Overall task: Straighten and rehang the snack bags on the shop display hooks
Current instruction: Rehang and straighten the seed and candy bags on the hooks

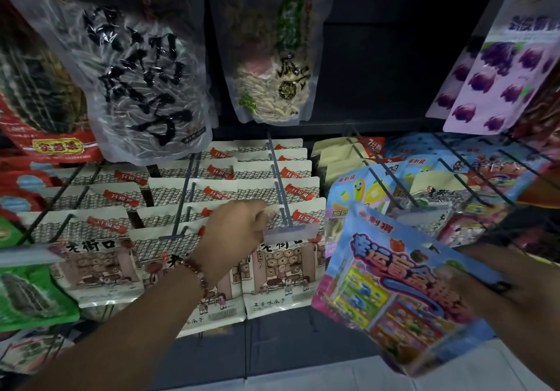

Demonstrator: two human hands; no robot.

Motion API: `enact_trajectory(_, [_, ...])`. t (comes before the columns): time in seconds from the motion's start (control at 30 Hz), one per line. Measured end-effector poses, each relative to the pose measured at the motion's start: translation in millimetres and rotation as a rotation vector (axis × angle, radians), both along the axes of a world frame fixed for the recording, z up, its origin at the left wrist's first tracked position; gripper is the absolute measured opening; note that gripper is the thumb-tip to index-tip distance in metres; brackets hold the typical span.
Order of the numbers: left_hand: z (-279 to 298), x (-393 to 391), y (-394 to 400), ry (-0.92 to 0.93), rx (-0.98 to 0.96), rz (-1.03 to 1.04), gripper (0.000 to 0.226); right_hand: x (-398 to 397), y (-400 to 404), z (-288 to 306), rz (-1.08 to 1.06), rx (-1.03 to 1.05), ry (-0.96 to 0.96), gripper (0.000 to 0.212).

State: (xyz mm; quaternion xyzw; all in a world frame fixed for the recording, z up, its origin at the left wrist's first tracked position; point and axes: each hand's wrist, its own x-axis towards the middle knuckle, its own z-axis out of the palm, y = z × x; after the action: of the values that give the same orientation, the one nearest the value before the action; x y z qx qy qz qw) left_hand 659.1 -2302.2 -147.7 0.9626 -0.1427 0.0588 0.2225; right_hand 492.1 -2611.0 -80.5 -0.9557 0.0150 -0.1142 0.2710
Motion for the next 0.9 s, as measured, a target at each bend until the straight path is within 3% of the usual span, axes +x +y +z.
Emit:
enact_trajectory(0.1, [-3.6,-1.8,-1.3,-0.104,0.092,-0.007,0.04,-1.5,8.2,19.9,0.041,0.062,0.169,0.021])
enact_trajectory(0.17, [-7.1,-5.9,0.0,-0.152,0.04,-0.024,0.026,8.2,0.7,15.1,0.003,0.139,0.054,0.018])
enact_trajectory(0.23, [-8.6,-10.7,3.1,-0.155,-0.047,-0.033,0.011,7.6,-0.3,13.3,0.052,0.135,0.077,0.014])
enact_trajectory(0.47, [-10.5,-32.1,12.5,-0.149,-0.068,-0.016,0.052,12.0,-8.0,-7.2,0.097,0.176,0.149,0.022])
enact_trajectory(0.5, [-8.9,-40.7,16.2,-0.155,-0.099,0.008,0.051,12.3,-9.8,-10.2,0.097,0.177,0.167,0.028])
enact_trajectory(0.6, [-6.9,-66.0,32.2,-0.198,-0.23,0.08,0.047,13.8,-15.7,-22.7,0.113,0.169,0.18,0.074])
enact_trajectory(0.67, [-3.4,-76.1,37.1,-0.254,-0.234,0.081,0.04,14.7,-20.5,-31.6,0.123,0.164,0.173,0.081])
enact_trajectory(0.73, [6.9,-82.7,32.0,-0.298,-0.197,0.033,0.037,16.8,-20.1,-37.1,0.154,0.143,0.168,0.064])
enact_trajectory(0.83, [24.7,-91.8,5.1,-0.335,-0.065,-0.15,0.039,21.4,-21.2,-47.1,0.198,0.079,0.184,0.01])
enact_trajectory(0.9, [29.1,-94.9,-18.3,-0.29,0.028,-0.289,0.043,22.0,-18.6,-48.9,0.23,0.067,0.163,0.009])
